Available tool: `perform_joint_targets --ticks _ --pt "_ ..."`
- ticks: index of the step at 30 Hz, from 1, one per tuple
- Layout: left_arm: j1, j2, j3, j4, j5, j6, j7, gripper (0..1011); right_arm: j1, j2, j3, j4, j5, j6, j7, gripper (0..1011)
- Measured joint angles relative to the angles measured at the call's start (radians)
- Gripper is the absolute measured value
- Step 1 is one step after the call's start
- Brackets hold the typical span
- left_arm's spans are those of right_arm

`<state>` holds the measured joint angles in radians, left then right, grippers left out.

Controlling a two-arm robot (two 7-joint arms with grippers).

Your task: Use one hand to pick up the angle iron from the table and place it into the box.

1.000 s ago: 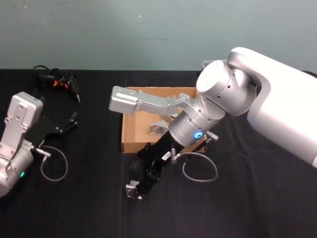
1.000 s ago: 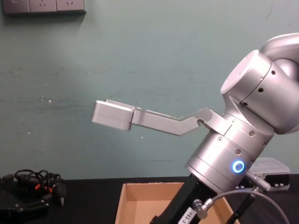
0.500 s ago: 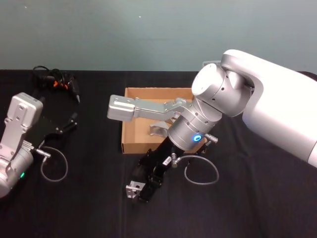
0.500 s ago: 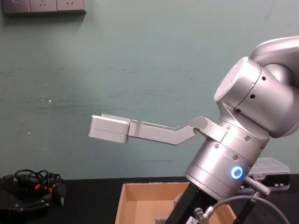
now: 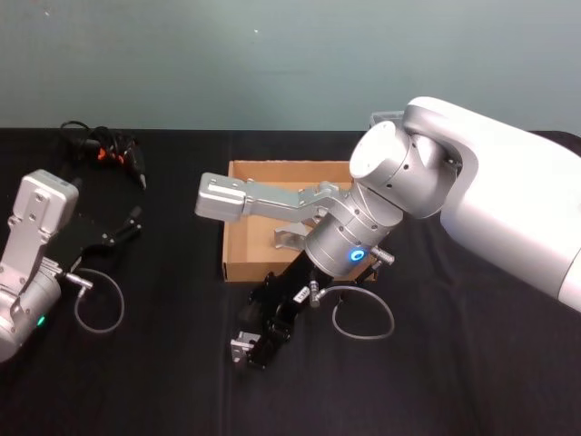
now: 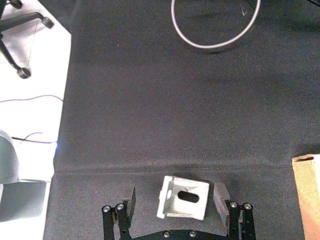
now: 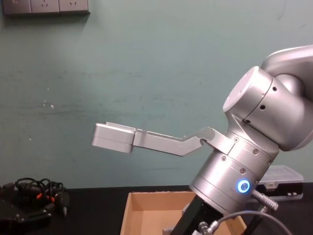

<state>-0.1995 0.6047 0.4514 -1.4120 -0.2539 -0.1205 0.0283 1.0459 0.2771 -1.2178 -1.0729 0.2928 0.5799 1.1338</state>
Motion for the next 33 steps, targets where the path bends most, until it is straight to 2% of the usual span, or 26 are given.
perform_joint_targets --ticks 6,16,22,33 --pt "0.000 0.000 0.000 0.000 0.000 0.000 0.000 1011 0.004 -0.015 -0.007 0.027 0.006 -0.014 0.005 1000" --pt "0.000 0.000 0.000 0.000 0.000 0.000 0.000 1011 0.004 -0.012 -0.006 0.023 0.006 -0.013 0.005 995" --pt "0.000 0.000 0.000 0.000 0.000 0.000 0.000 1011 0.004 -0.011 -0.006 0.021 0.006 -0.012 0.005 863" --pt "0.000 0.000 0.000 0.000 0.000 0.000 0.000 1011 0.003 -0.010 -0.004 0.019 0.005 -0.012 0.004 520"
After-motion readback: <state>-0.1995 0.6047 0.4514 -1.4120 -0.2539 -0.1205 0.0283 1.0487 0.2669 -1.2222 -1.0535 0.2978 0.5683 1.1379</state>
